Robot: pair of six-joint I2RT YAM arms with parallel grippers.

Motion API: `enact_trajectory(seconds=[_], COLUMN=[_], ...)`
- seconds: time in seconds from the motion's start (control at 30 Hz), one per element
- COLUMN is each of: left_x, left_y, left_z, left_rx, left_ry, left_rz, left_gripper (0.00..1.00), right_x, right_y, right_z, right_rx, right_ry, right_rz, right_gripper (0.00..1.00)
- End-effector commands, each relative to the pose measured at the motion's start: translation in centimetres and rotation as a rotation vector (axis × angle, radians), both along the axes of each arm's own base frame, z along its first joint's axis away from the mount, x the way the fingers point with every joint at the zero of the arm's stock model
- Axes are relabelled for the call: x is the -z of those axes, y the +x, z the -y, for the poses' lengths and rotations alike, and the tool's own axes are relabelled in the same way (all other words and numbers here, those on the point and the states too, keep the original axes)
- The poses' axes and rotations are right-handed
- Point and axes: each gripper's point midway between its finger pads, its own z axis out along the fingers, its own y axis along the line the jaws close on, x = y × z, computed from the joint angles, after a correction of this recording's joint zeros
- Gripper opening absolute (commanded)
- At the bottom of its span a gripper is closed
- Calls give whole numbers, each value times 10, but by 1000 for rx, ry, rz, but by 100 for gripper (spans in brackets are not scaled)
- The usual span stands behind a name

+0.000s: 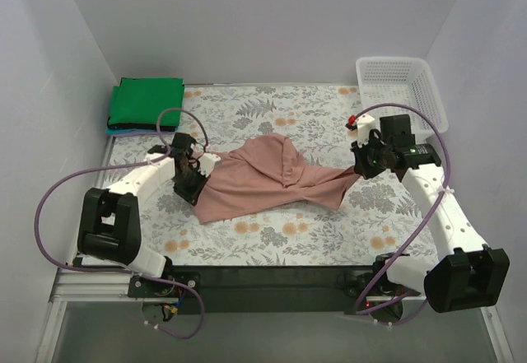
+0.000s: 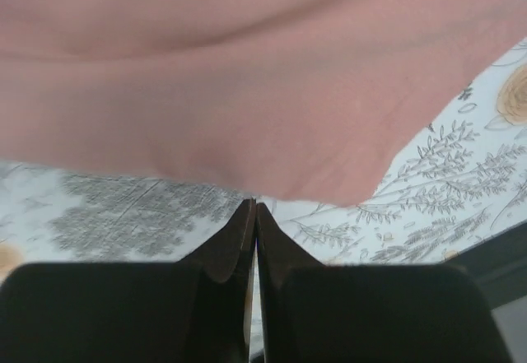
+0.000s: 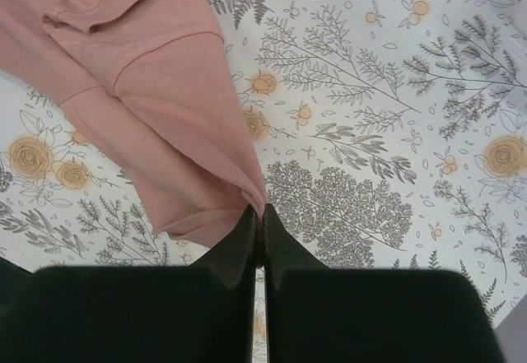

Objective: Fold and stack the t-shirts
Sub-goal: Flatten the tshirt out

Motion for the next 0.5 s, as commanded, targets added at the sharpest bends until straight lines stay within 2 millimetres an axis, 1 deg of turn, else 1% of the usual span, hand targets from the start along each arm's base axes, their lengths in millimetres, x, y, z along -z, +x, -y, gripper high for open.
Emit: enact_trajectory(seconds=[0.0,0.03,0.07,0.1,0.13,0.2,0.23,0.27,0.3,0.33,0.37,0.4,0.43,0.47], left_x=[-69,-81,-96,-112,-117,-108,-93,-89,-79,-62,-60,-55,-51,-41], left_y=[73,83,93,111,105,97,85,80,73,67,62,58,60,52], left_z=[-15,-17,-16,-12,-6,8,8,11,9,8,10,11,12,12], left_rx=[-3,-3,1,16,30,60,47,42,36,11,3,-13,-26,-58], left_ry=[20,18,8,-2,-29,-51,-49,-72,-73,-68,-88,-97,-101,-100], left_rz=[227,246,268,296,252,167,114,107,96,94,101,93,103,77], left_gripper=[0,0,0,0,0,0,0,18,30,39,63,80,91,91], right_x=[-30,-30,-36,-37,-40,-43,-43,-45,-46,-50,-56,-63,-65,-66], right_y=[6,4,3,2,1,1,2,4,5,8,12,15,16,16], right_z=[12,14,15,18,19,22,24,28,32,35,37,38,36,31], right_rx=[34,42,47,59,68,84,97,121,141,160,178,186,178,162], right_ry=[9,11,18,20,25,20,13,1,-6,-12,-8,0,12,31], right_rz=[101,103,125,130,138,151,157,163,168,183,207,228,234,229], right_gripper=[1,1,1,1,1,1,1,1,1,1,1,1,1,1])
